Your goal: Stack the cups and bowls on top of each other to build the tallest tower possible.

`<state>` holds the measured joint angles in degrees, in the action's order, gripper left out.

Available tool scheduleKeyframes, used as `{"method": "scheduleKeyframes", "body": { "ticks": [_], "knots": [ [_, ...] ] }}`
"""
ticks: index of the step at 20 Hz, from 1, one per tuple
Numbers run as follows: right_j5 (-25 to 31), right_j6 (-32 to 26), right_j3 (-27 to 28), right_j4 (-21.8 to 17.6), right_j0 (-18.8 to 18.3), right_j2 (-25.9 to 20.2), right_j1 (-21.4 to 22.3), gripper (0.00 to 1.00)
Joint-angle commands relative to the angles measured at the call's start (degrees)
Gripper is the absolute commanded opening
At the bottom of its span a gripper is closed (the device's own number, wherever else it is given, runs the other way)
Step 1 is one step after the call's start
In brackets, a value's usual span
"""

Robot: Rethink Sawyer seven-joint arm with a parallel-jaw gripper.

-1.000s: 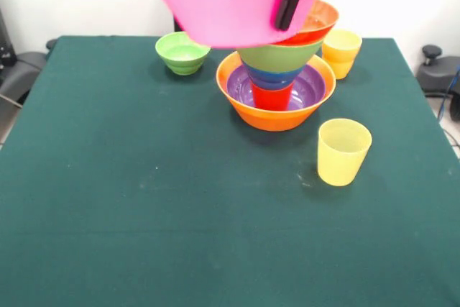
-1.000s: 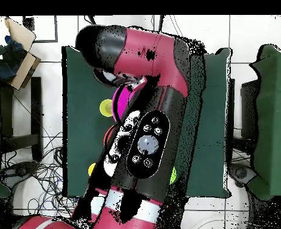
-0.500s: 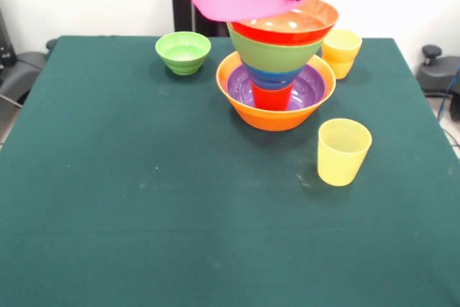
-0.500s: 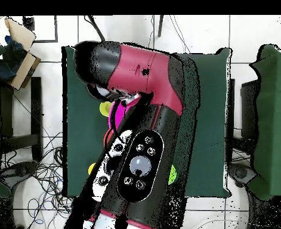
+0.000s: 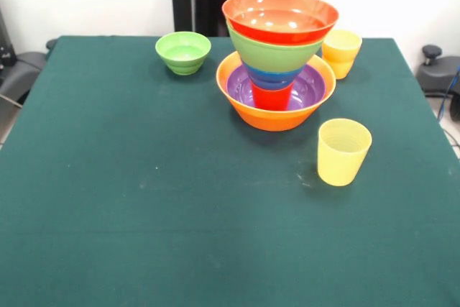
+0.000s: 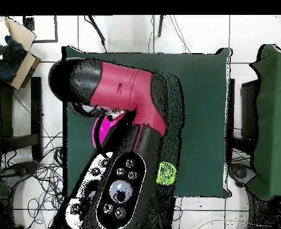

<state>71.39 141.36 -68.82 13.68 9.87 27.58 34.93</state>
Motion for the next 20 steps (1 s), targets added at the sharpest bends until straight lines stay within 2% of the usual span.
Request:
{"method": "scheduleKeyframes", "body": {
  "ticks": [1,8,15,20],
  "knots": [
    [-6.67,5.58,-9.51,-2.17,2.08,-3.72,0.71,0.00],
    [-10.20,8.18,-12.81,-1.59,4.99,-3.23,1.23,0.00],
    [-11.92,8.53,-14.35,-2.45,5.92,-1.82,0.51,0.00],
    [-8.55,8.97,-14.05,-2.07,6.26,-1.53,0.26,0.00]
  ]
}}
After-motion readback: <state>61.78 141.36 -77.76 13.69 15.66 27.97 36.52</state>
